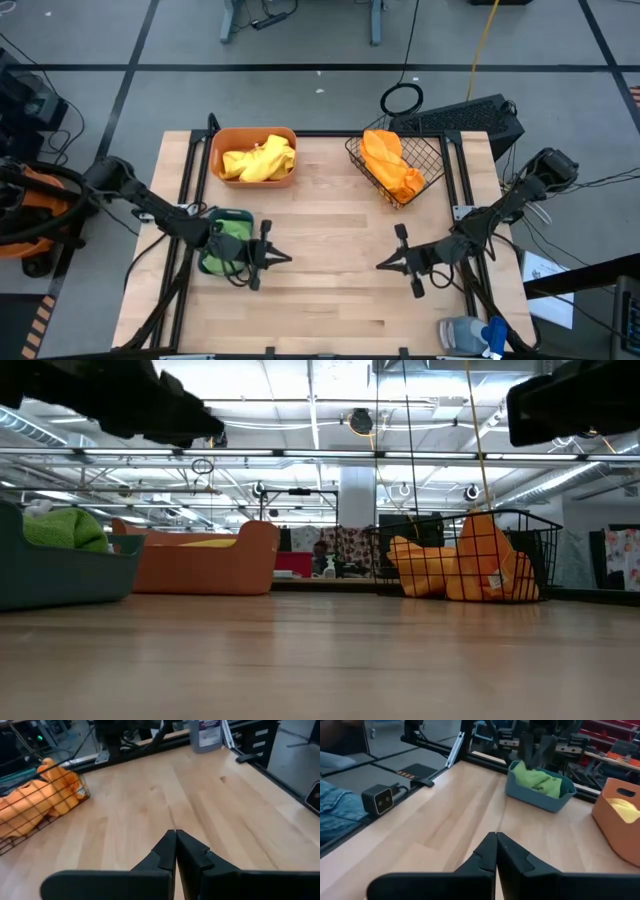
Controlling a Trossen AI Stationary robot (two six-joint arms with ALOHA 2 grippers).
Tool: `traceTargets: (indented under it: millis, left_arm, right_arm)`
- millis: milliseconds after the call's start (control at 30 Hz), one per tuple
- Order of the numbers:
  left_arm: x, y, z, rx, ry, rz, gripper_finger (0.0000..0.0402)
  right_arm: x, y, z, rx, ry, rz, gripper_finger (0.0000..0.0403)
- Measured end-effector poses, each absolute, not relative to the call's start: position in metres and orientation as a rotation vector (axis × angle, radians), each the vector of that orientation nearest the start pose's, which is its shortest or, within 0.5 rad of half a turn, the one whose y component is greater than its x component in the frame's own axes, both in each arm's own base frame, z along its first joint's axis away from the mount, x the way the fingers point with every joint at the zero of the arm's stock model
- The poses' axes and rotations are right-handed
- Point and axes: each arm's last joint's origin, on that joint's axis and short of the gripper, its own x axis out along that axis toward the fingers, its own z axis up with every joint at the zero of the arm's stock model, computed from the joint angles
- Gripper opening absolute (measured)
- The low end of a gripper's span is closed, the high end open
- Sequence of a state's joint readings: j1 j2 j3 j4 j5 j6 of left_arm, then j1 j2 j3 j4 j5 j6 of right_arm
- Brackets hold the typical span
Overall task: Sort microfiber towel by color & place in baskets
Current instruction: Return to Home Position
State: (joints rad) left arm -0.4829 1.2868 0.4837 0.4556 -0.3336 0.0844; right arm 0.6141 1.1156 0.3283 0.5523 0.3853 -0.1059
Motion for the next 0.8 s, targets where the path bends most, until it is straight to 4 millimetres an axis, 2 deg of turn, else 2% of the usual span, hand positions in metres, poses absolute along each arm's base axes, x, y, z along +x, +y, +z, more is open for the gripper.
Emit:
traceTargets:
  millis: [233, 533, 800]
  left_arm:
    - [0.197, -0.093, 0.182, 0.167, 0.19, -0.169, 0.0014]
    - [0.164, -0.075, 0.168, 0.101, 0.153, -0.152, 0.0014]
    - [0.146, -0.065, 0.163, 0.131, 0.098, -0.122, 0.0014]
  right_arm:
    - [0.162, 0.101, 0.17, -0.189, 0.145, 0.236, 0.0001]
    - [0.137, 0.079, 0.147, -0.123, 0.047, 0.268, 0.0]
    - [0.141, 0.073, 0.147, -0.125, 0.058, 0.251, 0.0]
